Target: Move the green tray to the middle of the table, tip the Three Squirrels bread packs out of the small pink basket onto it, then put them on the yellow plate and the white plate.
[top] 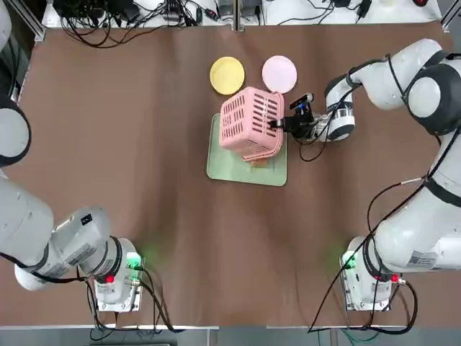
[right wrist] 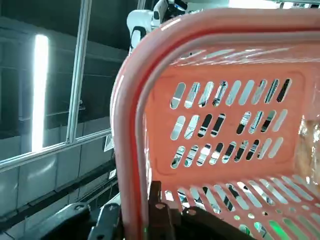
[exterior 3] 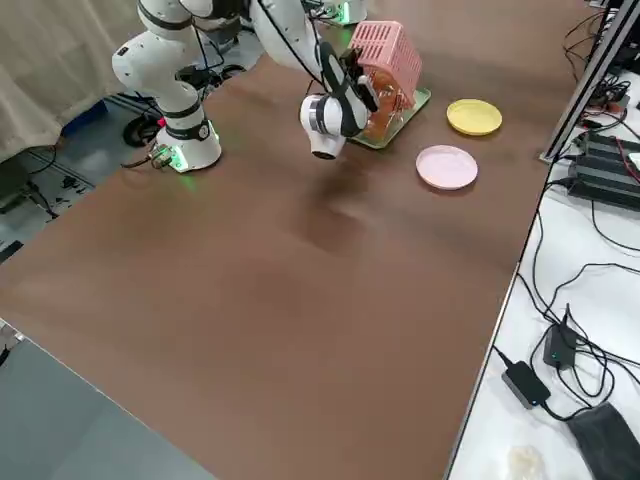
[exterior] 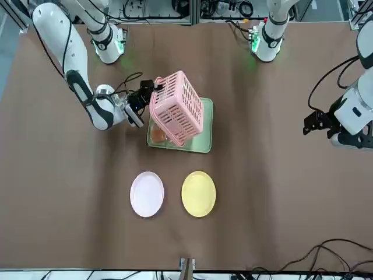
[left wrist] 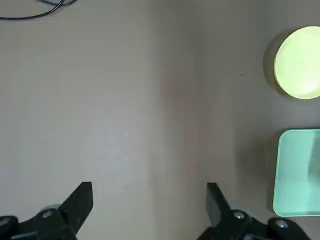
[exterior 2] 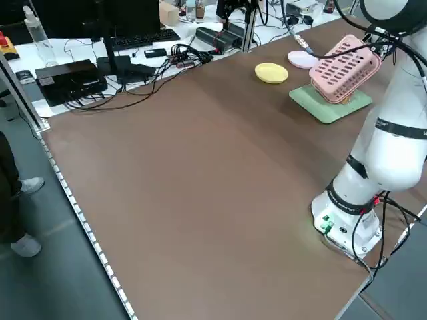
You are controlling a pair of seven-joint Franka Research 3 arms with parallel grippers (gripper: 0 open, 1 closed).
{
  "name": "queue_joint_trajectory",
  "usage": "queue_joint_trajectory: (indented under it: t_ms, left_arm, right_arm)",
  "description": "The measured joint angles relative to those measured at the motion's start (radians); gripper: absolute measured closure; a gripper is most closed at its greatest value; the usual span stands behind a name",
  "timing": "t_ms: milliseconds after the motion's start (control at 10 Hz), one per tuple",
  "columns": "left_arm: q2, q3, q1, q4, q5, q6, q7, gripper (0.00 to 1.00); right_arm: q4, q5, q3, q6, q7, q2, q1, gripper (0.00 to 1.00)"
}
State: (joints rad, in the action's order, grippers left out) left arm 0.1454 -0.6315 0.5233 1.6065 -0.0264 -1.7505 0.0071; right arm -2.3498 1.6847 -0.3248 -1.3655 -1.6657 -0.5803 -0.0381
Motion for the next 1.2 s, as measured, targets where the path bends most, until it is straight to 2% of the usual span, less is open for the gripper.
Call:
queue_joint_trajectory:
  t_ms: [800,1200]
  left_arm:
    - [0.000,-0.001,-0.001,0.000,-0.012,0.000,0.000,0.00]
    - [0.000,-0.002,-0.002,0.000,-0.013,0.000,0.000,0.00]
  right_arm:
    - [0.078,0.133,-0.014,0.042,-0.012,-0.051,0.108,0.93]
    - [0.095,0.149,-0.020,0.124,-0.012,-0.065,0.117,0.93]
